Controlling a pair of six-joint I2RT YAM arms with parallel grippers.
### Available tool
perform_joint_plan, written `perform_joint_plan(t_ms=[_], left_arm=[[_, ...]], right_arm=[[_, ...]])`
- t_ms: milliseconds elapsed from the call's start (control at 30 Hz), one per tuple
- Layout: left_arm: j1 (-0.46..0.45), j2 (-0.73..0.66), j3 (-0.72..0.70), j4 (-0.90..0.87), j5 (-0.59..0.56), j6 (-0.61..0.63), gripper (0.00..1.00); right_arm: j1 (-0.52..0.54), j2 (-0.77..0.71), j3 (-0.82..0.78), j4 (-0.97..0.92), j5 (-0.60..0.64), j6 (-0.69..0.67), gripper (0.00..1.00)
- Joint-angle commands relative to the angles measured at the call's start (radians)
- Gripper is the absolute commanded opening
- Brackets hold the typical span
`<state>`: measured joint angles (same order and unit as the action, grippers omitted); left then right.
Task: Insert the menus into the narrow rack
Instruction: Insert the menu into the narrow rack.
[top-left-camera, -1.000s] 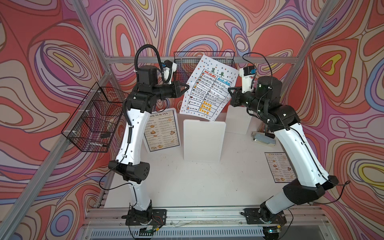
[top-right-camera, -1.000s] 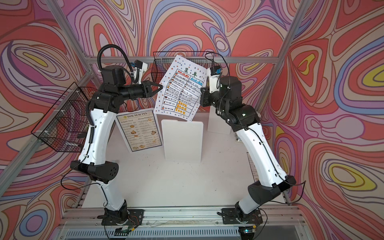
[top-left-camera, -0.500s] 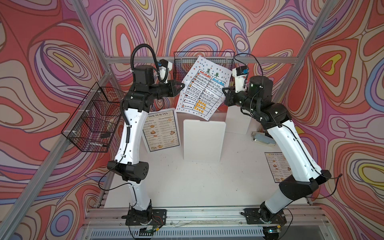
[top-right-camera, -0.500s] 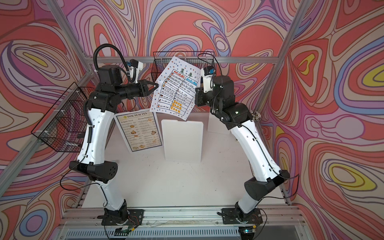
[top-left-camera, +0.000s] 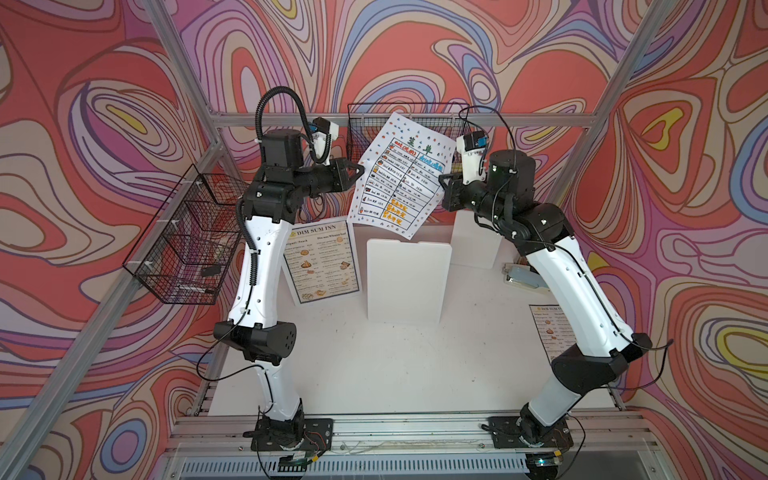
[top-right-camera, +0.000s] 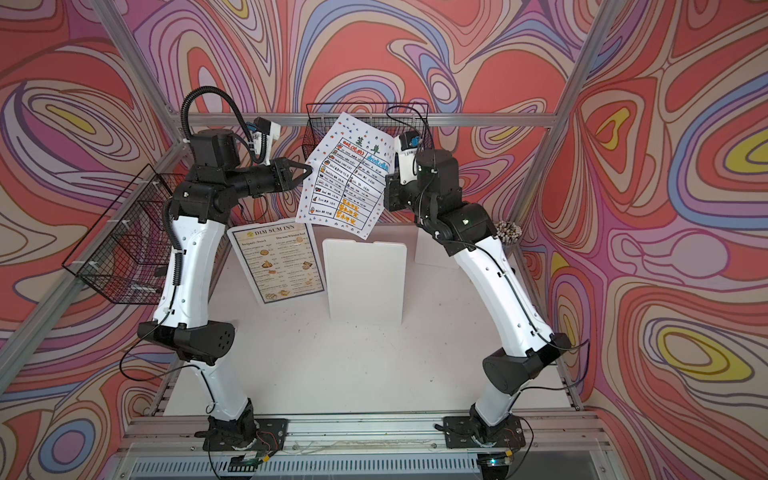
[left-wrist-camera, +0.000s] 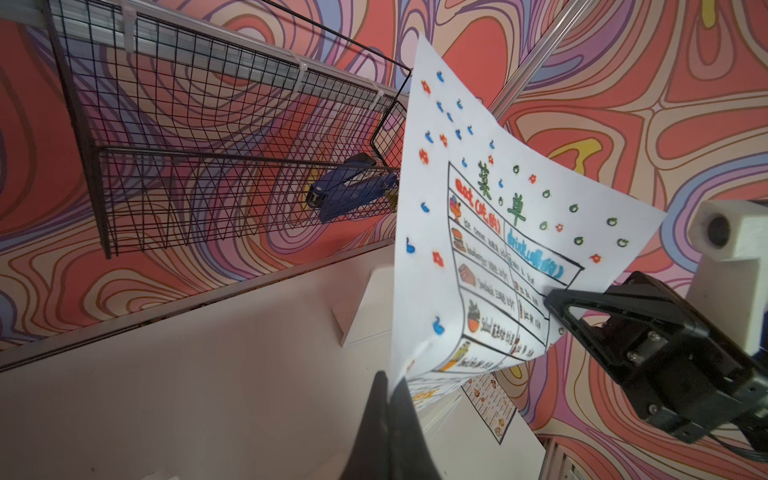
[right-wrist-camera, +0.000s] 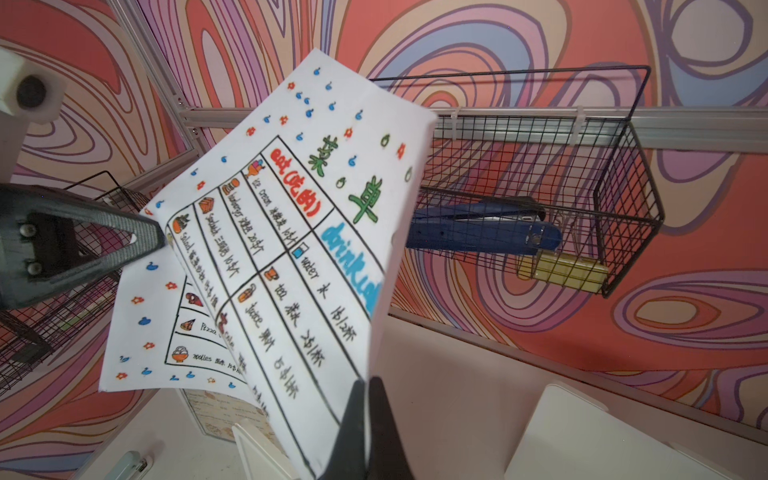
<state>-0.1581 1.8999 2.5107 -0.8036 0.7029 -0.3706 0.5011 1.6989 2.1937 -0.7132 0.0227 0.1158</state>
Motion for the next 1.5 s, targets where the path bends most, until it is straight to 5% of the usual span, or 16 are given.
perform_joint_plan(t_ms=[0,700,1467], left_arm=[[0.011,-0.009,0.017,-0.037,-0.049,-0.019,0.00],[-0.011,-0.049,0.034,-0.118,-0.177,-0.047,0.00],[-0.011,0.033,0.065,-0.088,-0.123,-0.095,0.00]], right_arm=[[-0.006,-0.004,0.017,-0.055,0.074,-0.015,0.00],[-0.007,0.010,0.085,-0.124,0.074,-0.007,0.00],[-0.007,-0.028,0.018,-0.112,0.102,-0.010,0.00]])
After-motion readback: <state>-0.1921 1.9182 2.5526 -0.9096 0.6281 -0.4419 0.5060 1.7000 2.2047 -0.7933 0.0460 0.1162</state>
